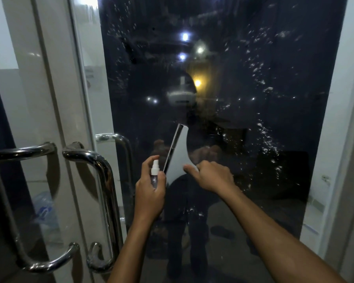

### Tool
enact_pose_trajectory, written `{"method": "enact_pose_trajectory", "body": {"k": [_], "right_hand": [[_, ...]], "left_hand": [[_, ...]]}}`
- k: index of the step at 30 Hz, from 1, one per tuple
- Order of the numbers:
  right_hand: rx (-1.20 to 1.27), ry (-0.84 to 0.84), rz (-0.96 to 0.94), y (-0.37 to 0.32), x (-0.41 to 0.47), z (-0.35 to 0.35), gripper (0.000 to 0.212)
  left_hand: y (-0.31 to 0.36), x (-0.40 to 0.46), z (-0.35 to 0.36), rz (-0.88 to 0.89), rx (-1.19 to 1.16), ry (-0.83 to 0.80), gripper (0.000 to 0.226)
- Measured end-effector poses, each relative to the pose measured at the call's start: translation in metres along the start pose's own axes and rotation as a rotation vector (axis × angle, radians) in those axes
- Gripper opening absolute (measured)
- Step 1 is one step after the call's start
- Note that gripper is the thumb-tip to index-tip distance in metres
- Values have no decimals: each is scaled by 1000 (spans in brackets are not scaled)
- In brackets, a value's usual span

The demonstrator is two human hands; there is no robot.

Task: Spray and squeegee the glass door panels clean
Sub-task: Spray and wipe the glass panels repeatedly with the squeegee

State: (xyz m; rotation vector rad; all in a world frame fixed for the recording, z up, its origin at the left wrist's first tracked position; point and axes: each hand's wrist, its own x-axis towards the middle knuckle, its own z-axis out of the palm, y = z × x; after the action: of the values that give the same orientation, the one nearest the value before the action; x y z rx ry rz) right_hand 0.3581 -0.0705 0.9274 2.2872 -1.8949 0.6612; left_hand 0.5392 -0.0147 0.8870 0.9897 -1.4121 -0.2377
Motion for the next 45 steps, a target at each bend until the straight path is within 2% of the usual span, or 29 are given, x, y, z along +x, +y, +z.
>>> {"method": "enact_pose_trajectory", "body": {"k": [4,9,15,19,24,31,34,39,45], "right_hand": [[296,71,71,-30,1,19,70],[639,75,170,-41,3,29,68],[868,-6,400,-29,-61,120,62],[969,71,396,-44,-62,118,60],[1029,166,384,-55,-35,98,60],[1017,42,530,-52,-77,155,63],[1006,135,516,-54,-86,153,54],[1001,302,415,-63,-82,121,58],[803,416,274,-85,-27,46,61]], "left_hand": [[-4,1,-6,11,5,22,46],[-9,4,-12,16,5,43,43],[-12,2,-21,22,39,41,46],[-12,4,-24,17,29,22,44],[-12,4,-30,29,24,10,46],[-18,-2,-34,25,59,-2,44],[-15,2,-38,33,58,6,43],[-5,10,-39,60,44,4,39],[7,24,-52,86,38,37,35]]}}
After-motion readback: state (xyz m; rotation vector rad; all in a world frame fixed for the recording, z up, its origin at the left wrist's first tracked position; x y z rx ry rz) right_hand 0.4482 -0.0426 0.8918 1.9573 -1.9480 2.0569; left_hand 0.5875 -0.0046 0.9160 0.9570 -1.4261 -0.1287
